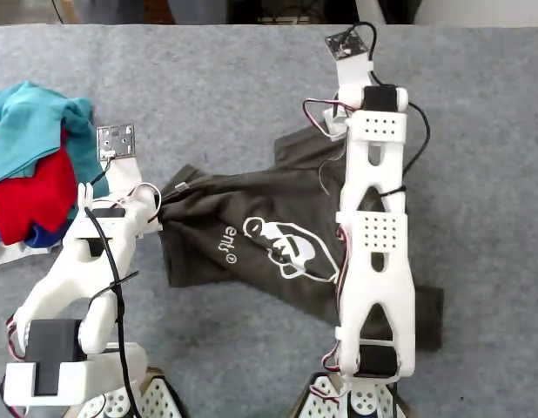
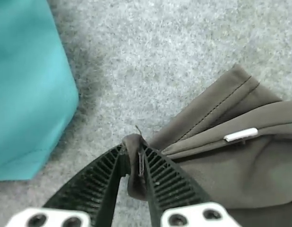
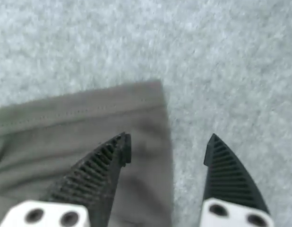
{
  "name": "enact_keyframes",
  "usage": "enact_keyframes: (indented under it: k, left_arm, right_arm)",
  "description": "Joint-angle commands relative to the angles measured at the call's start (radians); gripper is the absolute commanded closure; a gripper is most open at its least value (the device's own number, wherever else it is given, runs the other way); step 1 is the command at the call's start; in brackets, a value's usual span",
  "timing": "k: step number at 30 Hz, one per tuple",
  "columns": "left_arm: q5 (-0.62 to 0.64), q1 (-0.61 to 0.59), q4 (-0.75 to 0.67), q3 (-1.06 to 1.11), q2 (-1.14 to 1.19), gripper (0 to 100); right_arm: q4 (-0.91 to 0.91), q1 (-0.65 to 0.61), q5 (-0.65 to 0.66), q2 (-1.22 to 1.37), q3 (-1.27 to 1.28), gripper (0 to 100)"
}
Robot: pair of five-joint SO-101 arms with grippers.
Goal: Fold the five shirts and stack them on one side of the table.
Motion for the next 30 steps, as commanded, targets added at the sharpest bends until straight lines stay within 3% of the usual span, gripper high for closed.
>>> enact_keyframes:
  k: [1,4,19,25,30]
  left_arm:
    - [0.005,-0.005,-0.009,-0.024,-0.006,97]
    - [0.005,-0.005,-0.009,-0.028,-0.003,97]
    - [0.005,0.013,-0.009,-0.035,0.0,97]
    - [0.005,0.013,-0.009,-0.035,0.0,97]
    - [0.005,0.012,-0.009,-0.035,0.0,97]
  right_arm:
    - [-0.028,-0.006,0.017,-0.013,-0.053,73.7]
    - [-0.028,-0.011,0.097,-0.015,-0.05,73.7]
    - [-0.275,-0.025,0.097,-0.071,0.245,73.9]
    - [-0.358,-0.026,0.101,-0.058,0.298,83.5]
    - [-0.354,-0.028,0.101,-0.058,0.298,79.6]
